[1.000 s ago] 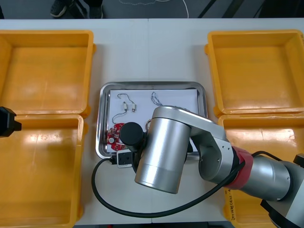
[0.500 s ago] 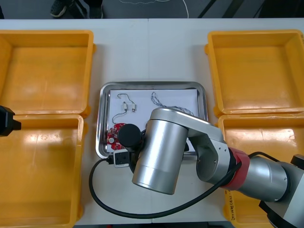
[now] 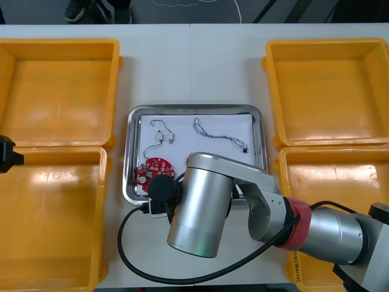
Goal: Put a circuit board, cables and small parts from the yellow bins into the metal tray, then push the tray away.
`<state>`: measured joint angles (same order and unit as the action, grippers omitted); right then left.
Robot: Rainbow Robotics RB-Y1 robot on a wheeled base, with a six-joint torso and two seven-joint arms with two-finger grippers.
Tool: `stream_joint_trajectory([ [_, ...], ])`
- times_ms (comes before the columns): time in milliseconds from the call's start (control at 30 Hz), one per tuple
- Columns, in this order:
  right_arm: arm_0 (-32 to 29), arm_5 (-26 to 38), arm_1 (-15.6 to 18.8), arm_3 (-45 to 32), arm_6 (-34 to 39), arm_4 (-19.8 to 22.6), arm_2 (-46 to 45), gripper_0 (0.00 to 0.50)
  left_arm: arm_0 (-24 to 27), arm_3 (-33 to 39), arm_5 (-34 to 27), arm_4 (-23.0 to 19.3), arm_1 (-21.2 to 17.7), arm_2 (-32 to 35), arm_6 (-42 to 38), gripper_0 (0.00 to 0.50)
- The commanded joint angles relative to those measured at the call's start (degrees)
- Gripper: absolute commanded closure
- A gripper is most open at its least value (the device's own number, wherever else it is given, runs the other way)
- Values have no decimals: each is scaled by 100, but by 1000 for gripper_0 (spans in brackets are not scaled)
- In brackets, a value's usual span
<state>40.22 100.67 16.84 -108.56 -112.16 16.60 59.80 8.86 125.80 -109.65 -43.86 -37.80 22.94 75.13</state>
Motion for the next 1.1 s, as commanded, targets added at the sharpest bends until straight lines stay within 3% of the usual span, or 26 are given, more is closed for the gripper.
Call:
stream_joint_trajectory([
  [33, -93, -171, -138, 80, -236, -113, 120, 0, -95, 208, -35, 62, -281, 158, 80, 0],
  [367, -93, -267, -155, 186, -236, -139, 120, 11, -95, 208, -35, 45, -281, 158, 89, 0],
  [433, -93, -267, -155, 186, -245, -157, 120, 78, -95, 208, -35, 45, -281, 158, 89, 0],
  [467, -93, -267, -155, 186, -219, -166, 120, 188, -95, 208, -35, 45, -281, 158, 89, 0],
  [500, -93, -267, -155, 186, -219, -174, 120, 234, -95, 208, -35, 45, -281, 158, 89, 0],
  [533, -93, -267, -155, 186, -219, -183, 120, 268, -95, 208, -35, 45, -281, 158, 89, 0],
  [567, -93, -259, -146, 186, -219, -192, 120, 268, -95, 208, -35, 45, -281, 158, 89, 0],
  [600, -93, -259, -155, 186, -210, -210, 120, 369, -95, 208, -35, 45, -281, 158, 89, 0],
  [800, -93, -267, -155, 247, -192, -218, 120, 466, -95, 208, -35, 45, -281, 158, 89, 0],
  [1100, -93, -188, -138, 274, -148, -245, -30, 500, -95, 208, -35, 45, -281, 158, 89, 0],
])
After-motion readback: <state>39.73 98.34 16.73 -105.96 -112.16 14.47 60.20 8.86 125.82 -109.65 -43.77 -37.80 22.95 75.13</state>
